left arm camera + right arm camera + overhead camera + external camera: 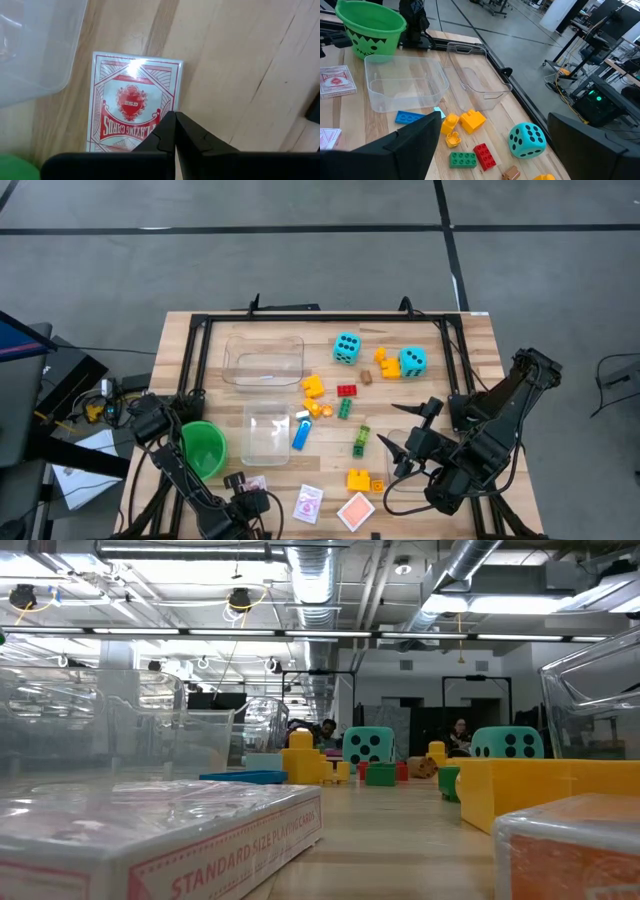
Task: Pick & Place Toys
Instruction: Put the red playing card box into the bottom left transparent bin
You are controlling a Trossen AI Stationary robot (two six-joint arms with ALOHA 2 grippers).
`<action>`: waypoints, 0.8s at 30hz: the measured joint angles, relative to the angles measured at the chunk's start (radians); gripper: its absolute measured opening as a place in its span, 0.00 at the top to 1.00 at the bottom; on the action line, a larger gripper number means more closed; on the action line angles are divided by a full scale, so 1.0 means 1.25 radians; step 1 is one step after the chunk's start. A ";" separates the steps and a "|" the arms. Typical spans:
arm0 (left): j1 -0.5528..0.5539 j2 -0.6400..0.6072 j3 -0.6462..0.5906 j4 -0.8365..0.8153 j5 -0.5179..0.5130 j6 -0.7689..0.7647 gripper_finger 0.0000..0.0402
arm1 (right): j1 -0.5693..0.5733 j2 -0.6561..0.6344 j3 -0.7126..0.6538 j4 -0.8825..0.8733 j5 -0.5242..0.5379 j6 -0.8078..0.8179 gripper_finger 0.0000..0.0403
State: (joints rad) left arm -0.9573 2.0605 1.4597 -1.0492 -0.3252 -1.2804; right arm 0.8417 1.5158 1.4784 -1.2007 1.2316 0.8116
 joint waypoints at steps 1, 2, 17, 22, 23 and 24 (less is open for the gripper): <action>0.000 0.000 0.000 0.000 0.000 0.000 1.00 | 0.000 0.000 0.000 0.000 0.000 0.000 0.12; 0.000 0.000 0.000 0.000 0.000 0.000 1.00 | 0.000 0.000 0.000 0.000 0.000 0.000 0.12; -0.001 0.004 -0.034 0.116 0.027 -0.002 1.00 | 0.000 0.000 0.000 0.000 -0.001 0.000 0.12; -0.005 0.003 -0.033 0.139 0.021 0.009 1.00 | 0.000 0.000 0.000 -0.001 -0.001 0.000 0.12; -0.005 0.003 -0.034 0.137 0.021 0.009 1.00 | 0.000 0.000 0.000 -0.001 -0.001 0.000 0.12; -0.005 0.003 -0.034 0.141 0.021 0.009 1.00 | 0.000 0.000 0.000 -0.001 -0.001 0.000 0.12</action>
State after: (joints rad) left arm -0.9630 2.0640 1.4178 -0.8726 -0.2993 -1.2688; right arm 0.8416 1.5158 1.4784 -1.2016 1.2308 0.8116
